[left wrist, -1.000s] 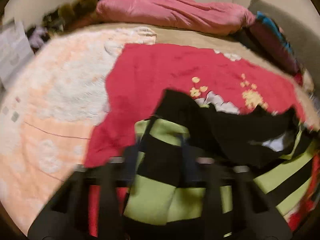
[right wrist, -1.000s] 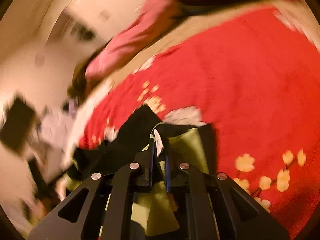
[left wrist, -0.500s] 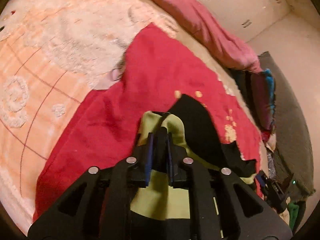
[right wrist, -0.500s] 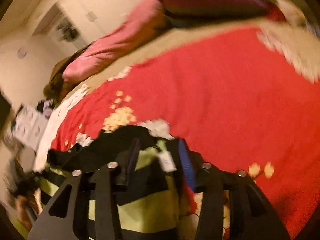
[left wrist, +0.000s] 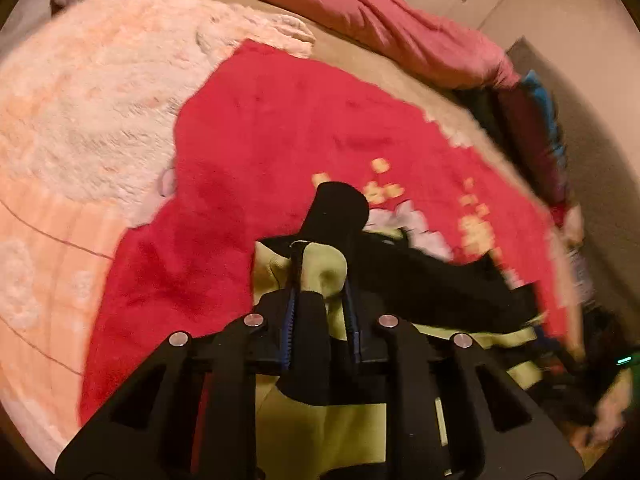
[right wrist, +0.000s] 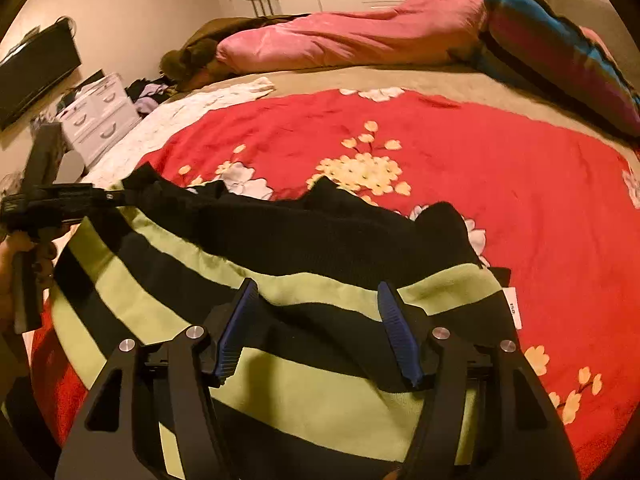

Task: Fold small clothes

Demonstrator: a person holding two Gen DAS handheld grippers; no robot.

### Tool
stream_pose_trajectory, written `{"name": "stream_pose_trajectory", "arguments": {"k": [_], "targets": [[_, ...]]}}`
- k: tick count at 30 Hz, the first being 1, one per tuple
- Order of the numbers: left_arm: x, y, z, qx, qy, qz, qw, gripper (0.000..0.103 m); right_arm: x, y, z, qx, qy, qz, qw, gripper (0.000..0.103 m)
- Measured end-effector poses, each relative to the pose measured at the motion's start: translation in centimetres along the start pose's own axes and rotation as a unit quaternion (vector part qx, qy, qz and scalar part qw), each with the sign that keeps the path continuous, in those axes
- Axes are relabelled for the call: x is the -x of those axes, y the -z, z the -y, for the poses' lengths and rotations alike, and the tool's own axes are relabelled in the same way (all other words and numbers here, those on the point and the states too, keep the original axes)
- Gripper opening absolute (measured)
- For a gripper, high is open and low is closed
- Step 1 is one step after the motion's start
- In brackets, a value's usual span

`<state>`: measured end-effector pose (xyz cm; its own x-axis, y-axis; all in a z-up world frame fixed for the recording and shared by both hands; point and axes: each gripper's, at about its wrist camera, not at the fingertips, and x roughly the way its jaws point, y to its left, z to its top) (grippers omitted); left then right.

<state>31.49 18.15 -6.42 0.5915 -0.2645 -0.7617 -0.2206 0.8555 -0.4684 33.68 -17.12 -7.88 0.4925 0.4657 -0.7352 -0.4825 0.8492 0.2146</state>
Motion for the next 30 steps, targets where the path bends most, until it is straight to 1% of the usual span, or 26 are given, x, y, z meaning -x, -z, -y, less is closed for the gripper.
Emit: {"name": "stream_pose_trajectory", "arguments": {"k": [1,2,3,4,5,6,7,8,9,10,12,13,15,16,18,19,20,21,23,24,27,28,30], "targets": [[0.5,-0.1,-0.6,0.021,0.027,0.003,0.9994,0.011,0.0,0.0,0.4,-0.010,-0.002,0.001,1.000,0.061],[1.1,-0.2,-1.7,0.055,0.066,0.009,0.9962,0.011,-0.2,-0.1,0.7,-0.019,-0.004,0.002,1.000,0.061],[1.7,-0.2,-3.1,0.098,0.109,0.015,0.9891,0.010,-0.2,0.0,0.8,-0.026,-0.003,0.003,1.000,0.062],[1.9,-0.1,-3.7,0.118,0.125,0.017,0.9850,0.010,-0.2,0.0,1.0,-0.031,0.002,0.003,1.000,0.062],[1.9,0.1,-4.7,0.147,0.144,0.017,0.9785,0.010,-0.3,0.0,1.1,-0.034,0.006,0.004,0.999,0.062],[1.7,0.3,-5.4,0.166,0.149,0.016,0.9746,0.010,-0.5,0.2,1.1,-0.036,0.008,0.003,0.999,0.062],[1.2,0.6,-6.1,0.178,0.139,0.012,0.9742,0.010,-0.6,0.1,1.2,-0.037,0.010,0.003,0.999,0.062],[0.8,0.7,-6.2,0.172,0.115,0.009,0.9782,0.010,-0.7,0.1,1.1,-0.036,0.014,0.001,0.999,0.062],[0.4,0.8,-6.0,0.163,0.095,0.007,0.9821,0.014,-0.8,0.2,1.1,-0.033,0.018,0.001,0.999,0.062],[0.0,1.0,-5.8,0.154,0.082,0.009,0.9846,0.018,-0.9,0.2,0.9,-0.030,0.021,0.000,0.999,0.062],[-0.2,1.1,-5.4,0.142,0.061,0.015,0.9879,0.025,-1.1,0.4,0.7,-0.018,0.028,-0.006,0.999,0.064],[-0.1,1.1,-5.2,0.134,0.054,0.017,0.9894,0.025,-1.2,0.4,0.6,-0.014,0.030,-0.009,0.999,0.065],[0.4,1.0,-4.2,0.110,0.032,0.022,0.9932,0.030,-1.3,0.4,0.2,-0.002,0.036,-0.012,0.999,0.066],[1.0,1.0,-3.5,0.085,0.012,0.030,0.9958,0.030,-1.2,0.4,0.1,0.002,0.036,-0.012,0.999,0.068],[2.1,0.9,-2.2,0.049,-0.017,0.044,0.9977,0.030,-1.0,0.3,0.0,0.004,0.038,-0.010,0.999,0.072],[2.9,0.9,-1.4,0.030,-0.031,0.056,0.9975,0.030,-0.9,0.2,0.0,0.005,0.041,-0.008,0.999,0.080],[3.6,0.9,-0.8,0.015,-0.041,0.066,0.9968,0.030,-0.5,0.0,0.0,0.004,0.043,-0.004,0.999,0.082],[4.2,1.0,-0.5,0.004,-0.048,0.074,0.9961,0.030,-0.2,-0.2,0.1,0.001,0.041,-0.001,0.999,0.082],[5.4,1.3,0.5,-0.014,-0.065,0.086,0.9940,0.034,0.4,-0.6,0.4,-0.008,0.037,0.007,0.999,0.082],[6.0,1.7,1.1,-0.028,-0.076,0.092,0.9924,0.038,0.7,-0.8,0.6,-0.013,0.035,0.010,0.999,0.082],[6.9,2.4,2.4,-0.056,-0.101,0.095,0.9887,0.047,1.5,-1.2,1.1,-0.025,0.036,0.019,0.999,0.082],[7.0,2.7,2.8,-0.065,-0.112,0.090,0.9875,0.052,1.7,-1.3,1.2,-0.027,0.036,0.021,0.999,0.082],[7.2,3.4,3.4,-0.075,-0.131,0.088,0.9847,0.057,2.5,-1.6,1.5,-0.037,0.033,0.028,0.998,0.082]]}}
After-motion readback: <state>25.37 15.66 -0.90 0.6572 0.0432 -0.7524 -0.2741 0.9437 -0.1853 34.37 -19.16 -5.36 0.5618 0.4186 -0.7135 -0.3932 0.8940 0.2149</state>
